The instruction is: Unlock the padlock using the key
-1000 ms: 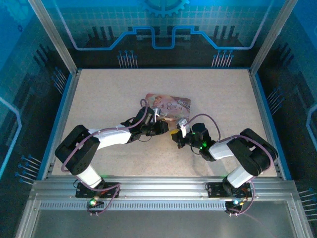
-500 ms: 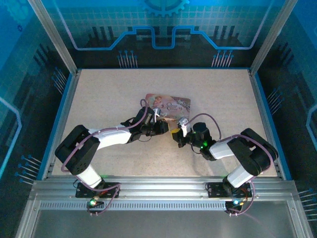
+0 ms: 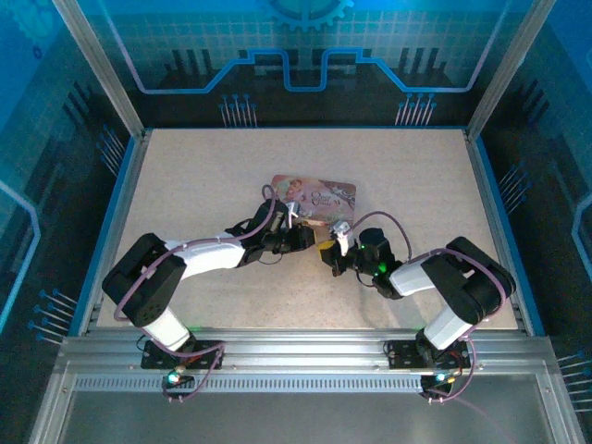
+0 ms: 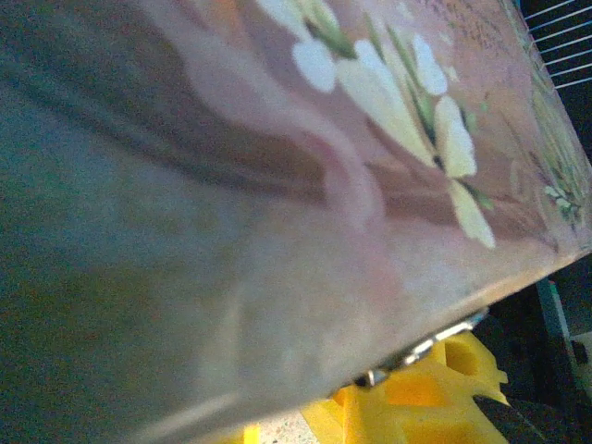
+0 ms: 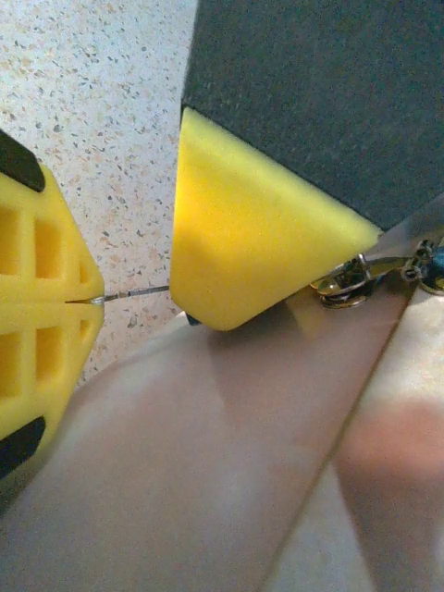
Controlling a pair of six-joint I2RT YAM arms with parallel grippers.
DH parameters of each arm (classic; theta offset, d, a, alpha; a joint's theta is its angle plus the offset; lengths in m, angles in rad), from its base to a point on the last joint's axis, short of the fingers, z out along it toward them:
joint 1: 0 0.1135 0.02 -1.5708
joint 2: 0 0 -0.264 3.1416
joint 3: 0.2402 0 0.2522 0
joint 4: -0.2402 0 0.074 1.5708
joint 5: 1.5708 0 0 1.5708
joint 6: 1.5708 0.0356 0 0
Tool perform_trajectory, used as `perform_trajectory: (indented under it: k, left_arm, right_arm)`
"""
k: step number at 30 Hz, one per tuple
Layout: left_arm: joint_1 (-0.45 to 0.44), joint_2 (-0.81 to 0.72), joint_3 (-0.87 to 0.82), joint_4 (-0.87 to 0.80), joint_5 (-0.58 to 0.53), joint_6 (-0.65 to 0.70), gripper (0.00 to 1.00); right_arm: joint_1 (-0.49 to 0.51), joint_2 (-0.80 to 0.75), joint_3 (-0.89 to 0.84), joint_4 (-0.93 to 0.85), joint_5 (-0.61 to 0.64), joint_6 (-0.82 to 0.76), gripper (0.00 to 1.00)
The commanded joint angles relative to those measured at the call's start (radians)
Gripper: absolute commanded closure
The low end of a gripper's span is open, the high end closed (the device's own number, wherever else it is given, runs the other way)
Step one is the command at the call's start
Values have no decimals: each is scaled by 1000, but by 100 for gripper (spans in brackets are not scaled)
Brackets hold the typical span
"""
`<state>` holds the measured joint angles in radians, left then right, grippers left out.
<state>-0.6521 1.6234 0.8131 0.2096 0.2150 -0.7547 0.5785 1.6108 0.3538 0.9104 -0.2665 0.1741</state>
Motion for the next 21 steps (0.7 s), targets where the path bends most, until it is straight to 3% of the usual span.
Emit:
perform_trajectory:
  k: [1, 21]
  left_arm:
    - [-7, -43, 25, 28, 43, 0, 77]
    - [-7, -51, 22, 24, 51, 0, 77]
  right_arm:
    - [-18, 2, 16, 46, -5, -19, 100]
    - [-41, -25, 10, 50, -45, -26, 100]
